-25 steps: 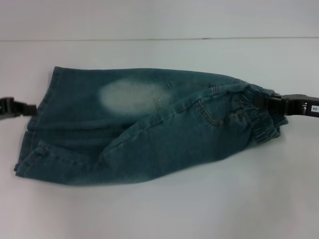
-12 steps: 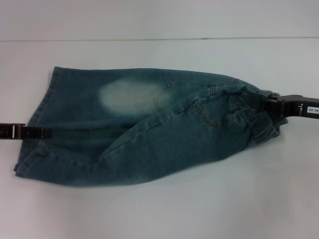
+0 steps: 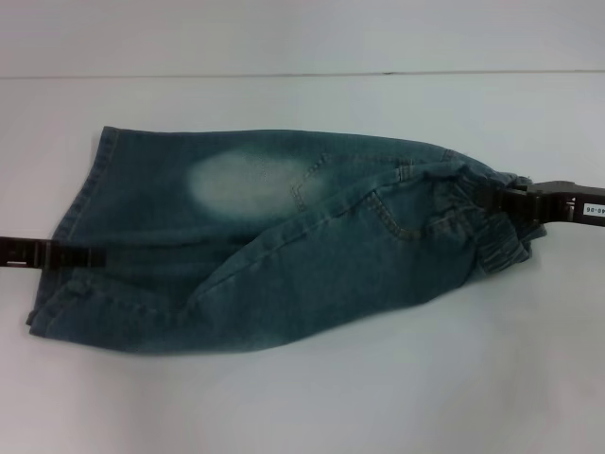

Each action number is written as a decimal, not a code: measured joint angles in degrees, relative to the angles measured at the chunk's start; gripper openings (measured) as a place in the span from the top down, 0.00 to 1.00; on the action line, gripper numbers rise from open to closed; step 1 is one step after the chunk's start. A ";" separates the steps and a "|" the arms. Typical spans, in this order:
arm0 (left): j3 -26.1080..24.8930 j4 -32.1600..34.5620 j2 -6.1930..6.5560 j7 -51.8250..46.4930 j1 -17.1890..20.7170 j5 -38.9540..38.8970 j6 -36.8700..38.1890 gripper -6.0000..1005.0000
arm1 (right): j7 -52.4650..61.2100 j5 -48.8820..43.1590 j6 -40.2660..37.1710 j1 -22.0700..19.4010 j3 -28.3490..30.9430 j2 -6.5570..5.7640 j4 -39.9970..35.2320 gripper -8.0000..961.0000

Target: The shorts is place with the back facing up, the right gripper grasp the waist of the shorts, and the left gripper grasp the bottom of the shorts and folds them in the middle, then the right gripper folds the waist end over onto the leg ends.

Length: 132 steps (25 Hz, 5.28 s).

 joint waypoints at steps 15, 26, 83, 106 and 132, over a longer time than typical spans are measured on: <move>0.29 0.14 -0.56 0.91 0.66 1.10 -1.32 0.39 | -0.46 0.18 0.88 0.15 -0.70 0.04 0.00 0.95; 0.41 -0.02 -0.87 1.27 0.90 1.17 -2.45 0.39 | -0.69 0.25 0.88 0.14 -0.70 0.04 0.00 0.95; -1.91 2.45 -1.74 2.36 1.45 -7.90 -6.14 0.98 | -0.61 9.45 1.55 -2.11 0.17 -0.24 0.00 0.95; -2.57 -10.53 -2.63 12.42 -6.61 -18.82 -30.73 0.98 | 1.14 10.36 21.81 -2.00 -2.70 0.16 3.58 0.94; -1.98 -15.86 -3.01 16.38 -8.99 -20.09 -39.97 0.78 | 2.09 10.29 25.51 -0.12 -7.54 0.63 3.28 0.78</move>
